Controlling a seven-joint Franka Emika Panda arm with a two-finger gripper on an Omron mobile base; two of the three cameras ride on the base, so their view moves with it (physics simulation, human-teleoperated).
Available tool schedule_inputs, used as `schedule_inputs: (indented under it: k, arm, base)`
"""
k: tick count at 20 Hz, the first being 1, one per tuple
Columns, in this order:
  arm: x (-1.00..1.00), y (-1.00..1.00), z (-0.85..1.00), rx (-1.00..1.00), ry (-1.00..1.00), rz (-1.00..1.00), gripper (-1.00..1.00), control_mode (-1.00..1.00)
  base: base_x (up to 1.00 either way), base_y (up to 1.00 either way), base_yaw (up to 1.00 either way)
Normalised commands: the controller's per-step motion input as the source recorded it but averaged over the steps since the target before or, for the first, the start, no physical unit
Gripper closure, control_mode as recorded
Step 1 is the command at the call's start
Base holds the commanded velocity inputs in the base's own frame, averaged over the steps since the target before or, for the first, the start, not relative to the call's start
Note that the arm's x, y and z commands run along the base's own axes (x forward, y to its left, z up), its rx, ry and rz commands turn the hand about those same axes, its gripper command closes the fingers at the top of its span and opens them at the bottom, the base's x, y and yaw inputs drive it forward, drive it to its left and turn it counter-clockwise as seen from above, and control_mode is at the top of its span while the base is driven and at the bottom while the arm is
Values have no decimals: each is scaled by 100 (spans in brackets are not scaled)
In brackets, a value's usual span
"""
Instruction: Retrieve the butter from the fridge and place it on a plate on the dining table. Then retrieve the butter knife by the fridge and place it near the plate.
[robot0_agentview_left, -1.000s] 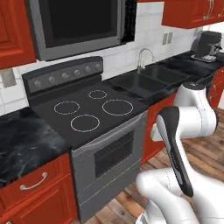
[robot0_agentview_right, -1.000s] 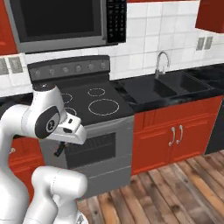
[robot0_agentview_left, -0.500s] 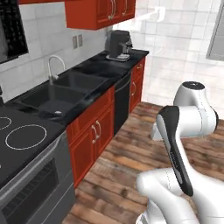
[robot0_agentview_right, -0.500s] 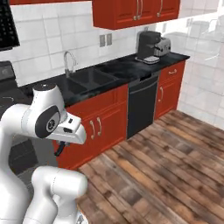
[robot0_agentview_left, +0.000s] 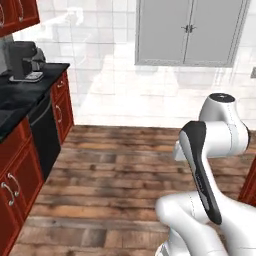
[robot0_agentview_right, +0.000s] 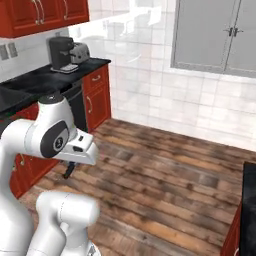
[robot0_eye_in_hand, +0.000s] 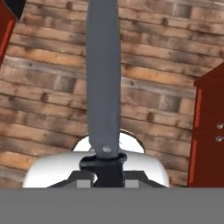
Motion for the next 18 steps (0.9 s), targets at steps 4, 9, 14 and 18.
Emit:
schedule_inputs:
  k: [4, 9, 14, 18]
  arm:
    - [0, 0, 0, 0, 0, 0, 100, 100]
    - [0, 0, 0, 0, 0, 0, 100, 100]
    - [0, 0, 0, 0, 0, 0, 100, 100]
    - [0, 0, 0, 0, 0, 0, 100, 100]
  base:
    - [69, -27, -53]
    - [97, 20, -39]
    - [100, 49, -39]
    - [100, 68, -44]
